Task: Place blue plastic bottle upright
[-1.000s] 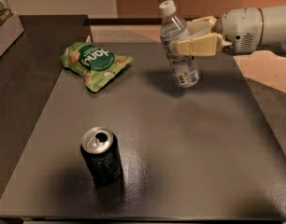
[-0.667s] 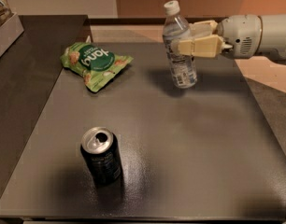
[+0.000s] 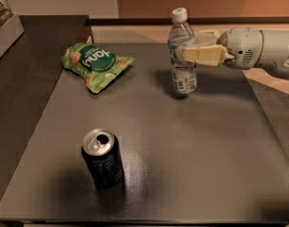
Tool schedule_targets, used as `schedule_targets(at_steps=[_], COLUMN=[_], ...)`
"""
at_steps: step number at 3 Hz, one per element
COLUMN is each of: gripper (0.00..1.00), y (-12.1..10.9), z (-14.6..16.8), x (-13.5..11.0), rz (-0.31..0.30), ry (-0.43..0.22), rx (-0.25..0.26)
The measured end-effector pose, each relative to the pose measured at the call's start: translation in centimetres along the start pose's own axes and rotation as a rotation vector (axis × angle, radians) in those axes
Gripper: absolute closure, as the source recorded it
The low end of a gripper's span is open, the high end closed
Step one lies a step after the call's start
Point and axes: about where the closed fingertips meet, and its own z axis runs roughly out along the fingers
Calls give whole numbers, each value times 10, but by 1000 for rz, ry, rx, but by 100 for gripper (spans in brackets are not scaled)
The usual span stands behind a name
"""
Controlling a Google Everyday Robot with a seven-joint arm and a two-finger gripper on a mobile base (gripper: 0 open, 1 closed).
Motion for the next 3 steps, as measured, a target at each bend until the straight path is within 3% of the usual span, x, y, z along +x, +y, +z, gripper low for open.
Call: schedule_targets(at_steps=[2,3], gripper=[100,82], y=[-5,-7], z=[-2,-2], x=[18,25], rz=[-3,-5], ry=[-59,-78], rx=[-19,-39])
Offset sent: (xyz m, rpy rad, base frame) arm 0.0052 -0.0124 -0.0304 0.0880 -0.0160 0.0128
